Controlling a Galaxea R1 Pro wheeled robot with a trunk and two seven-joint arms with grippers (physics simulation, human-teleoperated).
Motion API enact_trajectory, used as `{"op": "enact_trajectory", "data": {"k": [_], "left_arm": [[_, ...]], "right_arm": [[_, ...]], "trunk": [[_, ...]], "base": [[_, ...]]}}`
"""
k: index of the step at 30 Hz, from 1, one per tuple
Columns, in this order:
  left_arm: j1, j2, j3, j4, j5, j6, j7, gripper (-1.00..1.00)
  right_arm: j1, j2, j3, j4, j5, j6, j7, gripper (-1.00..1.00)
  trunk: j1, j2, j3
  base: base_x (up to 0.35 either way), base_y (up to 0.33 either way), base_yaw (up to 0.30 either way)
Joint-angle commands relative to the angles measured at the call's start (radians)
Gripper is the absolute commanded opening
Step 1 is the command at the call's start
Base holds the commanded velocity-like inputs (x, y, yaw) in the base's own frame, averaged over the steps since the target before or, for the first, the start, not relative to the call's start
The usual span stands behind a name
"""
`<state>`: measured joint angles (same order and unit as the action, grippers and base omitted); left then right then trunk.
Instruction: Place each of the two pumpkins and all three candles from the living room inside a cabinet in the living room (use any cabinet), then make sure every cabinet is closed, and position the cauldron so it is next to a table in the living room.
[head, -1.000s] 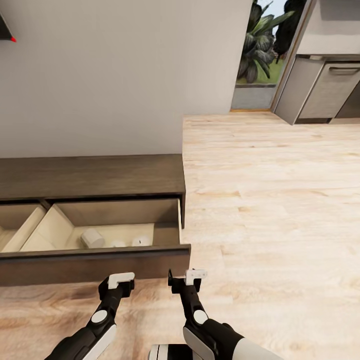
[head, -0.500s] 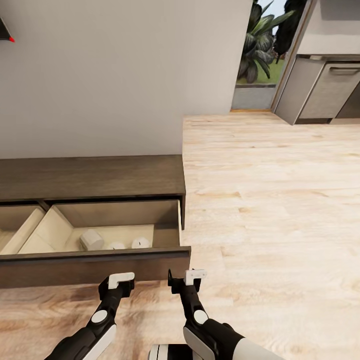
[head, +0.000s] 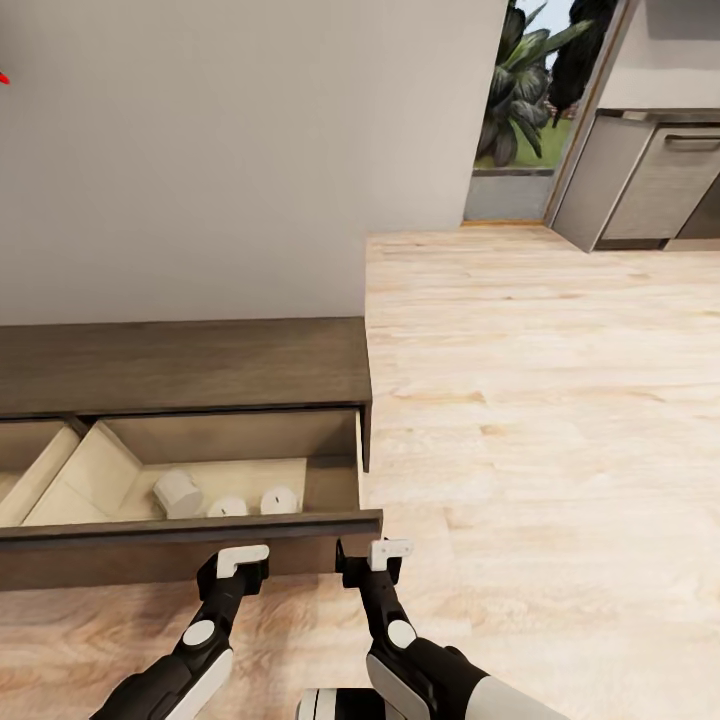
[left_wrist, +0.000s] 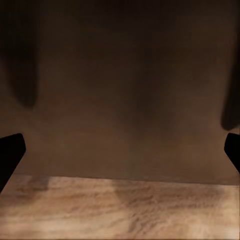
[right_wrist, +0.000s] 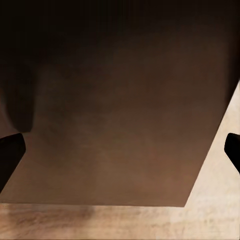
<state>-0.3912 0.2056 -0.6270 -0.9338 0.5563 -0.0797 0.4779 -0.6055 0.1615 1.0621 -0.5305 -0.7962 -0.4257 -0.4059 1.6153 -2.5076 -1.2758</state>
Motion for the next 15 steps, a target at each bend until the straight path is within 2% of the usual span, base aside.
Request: {"op": "enact_trajectory", "data": {"k": [1,8,15], "left_arm": [[-0.001,0.002,-0.007,0.000,0.010,-0.008,0.007,1.00],[-0.001,0.002,-0.007,0.000,0.010,-0.008,0.007,1.00],[-0.001,0.002,-0.007,0.000,0.010,-0.008,0.006,1.00]], "right_arm": [[-0.002,0.000,0.007,0.000,-0.008,-0.007,-0.007,1.00],[-0.002,0.000,0.007,0.000,-0.008,-0.007,-0.007,1.00],[-0.002,-0.001,0.007,0.000,-0.008,-0.007,-0.007,1.00]], "trunk": [[0.000,0.000,-0.001],[0.000,0.000,-0.001],[0.000,0.000,-0.001]], "base": [[0.144,0.000,0.000],[0.136,0.000,0.000],[0.216,0.000,0.000]]}}
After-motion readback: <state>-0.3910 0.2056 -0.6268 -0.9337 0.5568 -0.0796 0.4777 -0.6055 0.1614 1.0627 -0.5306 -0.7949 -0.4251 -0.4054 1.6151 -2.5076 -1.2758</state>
